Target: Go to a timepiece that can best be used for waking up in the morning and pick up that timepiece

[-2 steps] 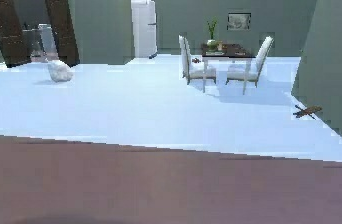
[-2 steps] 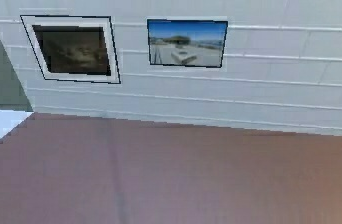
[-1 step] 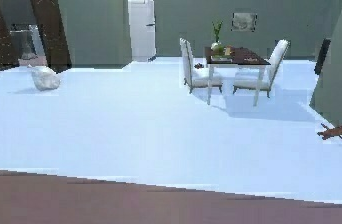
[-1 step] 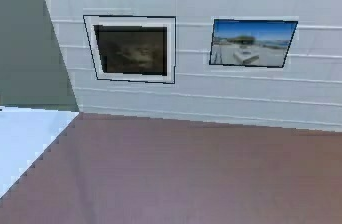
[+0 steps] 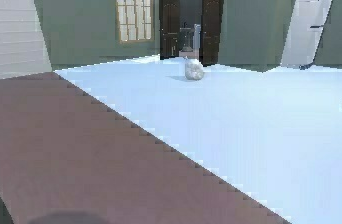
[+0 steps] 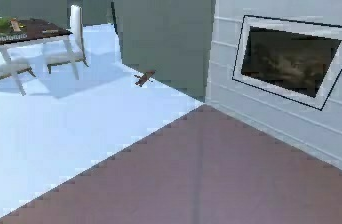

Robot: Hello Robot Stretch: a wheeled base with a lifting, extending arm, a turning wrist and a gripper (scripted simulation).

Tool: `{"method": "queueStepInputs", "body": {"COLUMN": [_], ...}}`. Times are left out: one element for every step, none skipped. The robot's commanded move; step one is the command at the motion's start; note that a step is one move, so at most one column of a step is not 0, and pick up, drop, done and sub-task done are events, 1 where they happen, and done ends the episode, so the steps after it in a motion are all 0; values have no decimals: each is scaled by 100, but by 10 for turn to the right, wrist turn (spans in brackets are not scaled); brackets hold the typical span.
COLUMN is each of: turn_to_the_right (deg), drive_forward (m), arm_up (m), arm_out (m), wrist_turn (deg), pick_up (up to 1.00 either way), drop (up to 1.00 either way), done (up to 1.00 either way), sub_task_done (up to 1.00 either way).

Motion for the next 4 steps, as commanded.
{"method": "queueStepInputs", "body": {"turn_to_the_right": [0, -30, 0, 0], "drive_forward": [100, 0, 100, 100], "arm_up": [0, 0, 0, 0], "arm_out": [0, 0, 0, 0], "wrist_turn": [0, 0, 0, 0], "pick_up": [0, 0, 0, 0], "drop": [0, 0, 0, 0], "done": [0, 0, 0, 0], "sub_task_done": [0, 0, 0, 0]}}
